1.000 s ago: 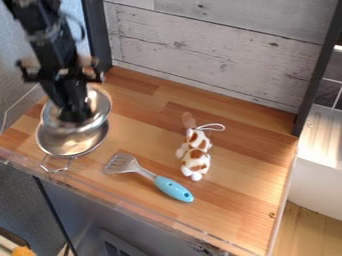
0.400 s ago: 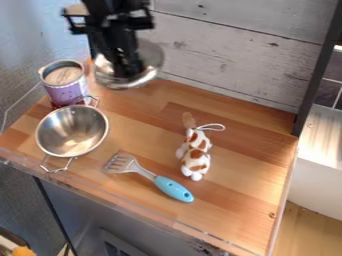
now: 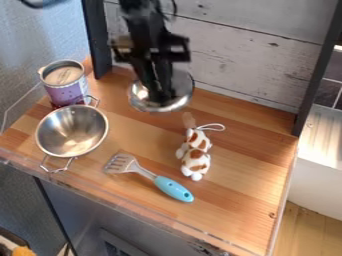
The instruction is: Take the silver bowl lid on the table
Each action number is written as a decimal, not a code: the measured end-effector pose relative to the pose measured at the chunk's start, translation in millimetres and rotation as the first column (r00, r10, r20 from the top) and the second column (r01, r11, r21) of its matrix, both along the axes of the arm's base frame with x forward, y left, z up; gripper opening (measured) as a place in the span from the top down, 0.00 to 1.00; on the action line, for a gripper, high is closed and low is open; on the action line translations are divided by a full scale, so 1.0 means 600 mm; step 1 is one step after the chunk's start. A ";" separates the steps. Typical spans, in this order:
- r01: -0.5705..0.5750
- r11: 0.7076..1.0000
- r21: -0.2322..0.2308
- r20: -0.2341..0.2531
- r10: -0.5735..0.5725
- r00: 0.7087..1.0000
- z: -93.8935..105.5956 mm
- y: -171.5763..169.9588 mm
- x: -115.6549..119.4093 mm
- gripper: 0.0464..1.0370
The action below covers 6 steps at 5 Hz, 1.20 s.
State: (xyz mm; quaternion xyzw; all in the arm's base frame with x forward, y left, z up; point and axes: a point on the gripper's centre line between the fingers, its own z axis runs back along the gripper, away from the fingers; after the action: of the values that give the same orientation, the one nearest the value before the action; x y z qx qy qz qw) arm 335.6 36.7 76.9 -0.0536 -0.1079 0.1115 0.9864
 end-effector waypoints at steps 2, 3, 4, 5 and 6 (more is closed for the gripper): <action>0.035 0.999 0.024 -0.022 -0.034 0.999 -0.060 -0.001 0.023 0.75; 0.040 0.999 0.036 -0.030 -0.039 0.999 -0.080 0.001 0.029 0.75; 0.036 0.998 0.044 -0.032 -0.034 0.999 -0.086 0.003 0.035 0.75; 0.036 0.998 0.046 -0.036 -0.034 0.999 -0.087 0.004 0.035 0.71; 0.031 0.998 0.058 -0.038 -0.029 0.999 -0.087 0.001 0.035 0.42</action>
State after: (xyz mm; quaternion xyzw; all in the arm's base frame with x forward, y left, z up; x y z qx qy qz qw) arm 356.4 37.5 24.7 -0.0241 -0.0919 0.0945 0.9910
